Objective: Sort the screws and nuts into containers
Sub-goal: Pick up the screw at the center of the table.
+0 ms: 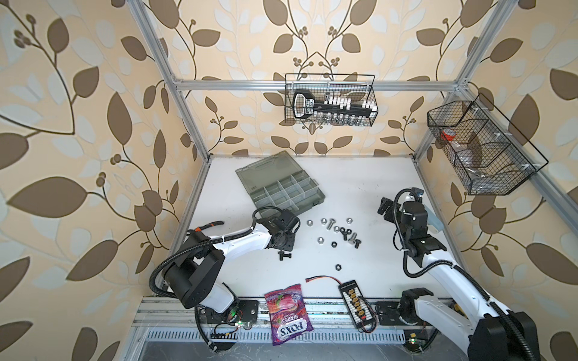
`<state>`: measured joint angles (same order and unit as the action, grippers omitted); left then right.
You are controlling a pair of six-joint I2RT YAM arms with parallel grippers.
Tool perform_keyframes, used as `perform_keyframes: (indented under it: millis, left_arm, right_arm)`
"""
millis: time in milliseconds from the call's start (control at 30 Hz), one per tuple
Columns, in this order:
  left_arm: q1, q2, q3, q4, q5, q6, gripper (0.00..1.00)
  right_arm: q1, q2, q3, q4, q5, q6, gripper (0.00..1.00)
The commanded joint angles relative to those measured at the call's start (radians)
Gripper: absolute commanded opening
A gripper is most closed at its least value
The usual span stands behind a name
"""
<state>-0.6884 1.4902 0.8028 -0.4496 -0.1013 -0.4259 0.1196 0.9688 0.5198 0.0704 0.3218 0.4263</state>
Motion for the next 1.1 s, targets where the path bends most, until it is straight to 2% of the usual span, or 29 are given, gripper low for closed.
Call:
perform_keyframes:
  millis: [0,533,700,867,1067]
  left_arm:
    - [-0.005,0.011,-0.002,-0.003,0.011,-0.007,0.45]
    - [-0.004,0.058,-0.040,0.049,-0.012,-0.028,0.30]
    - [-0.004,0.065,-0.031,0.058,-0.037,-0.029,0.19]
    - [-0.004,0.014,-0.004,0.022,-0.075,-0.022,0.14]
    - [-0.003,-0.118,0.059,-0.043,-0.089,-0.004,0.12]
  right_arm:
    - [0.004,-0.012,-0.006,-0.007,0.008,0.009,1.00]
    - [0.003,-0.023,-0.009,-0.011,0.012,0.008,1.00]
    - [0.004,-0.021,-0.006,-0.011,0.014,0.006,1.00]
    - [0.005,-0.023,-0.008,-0.012,0.014,0.006,1.00]
    - [0.003,-0.026,-0.008,-0.011,0.007,0.006,1.00]
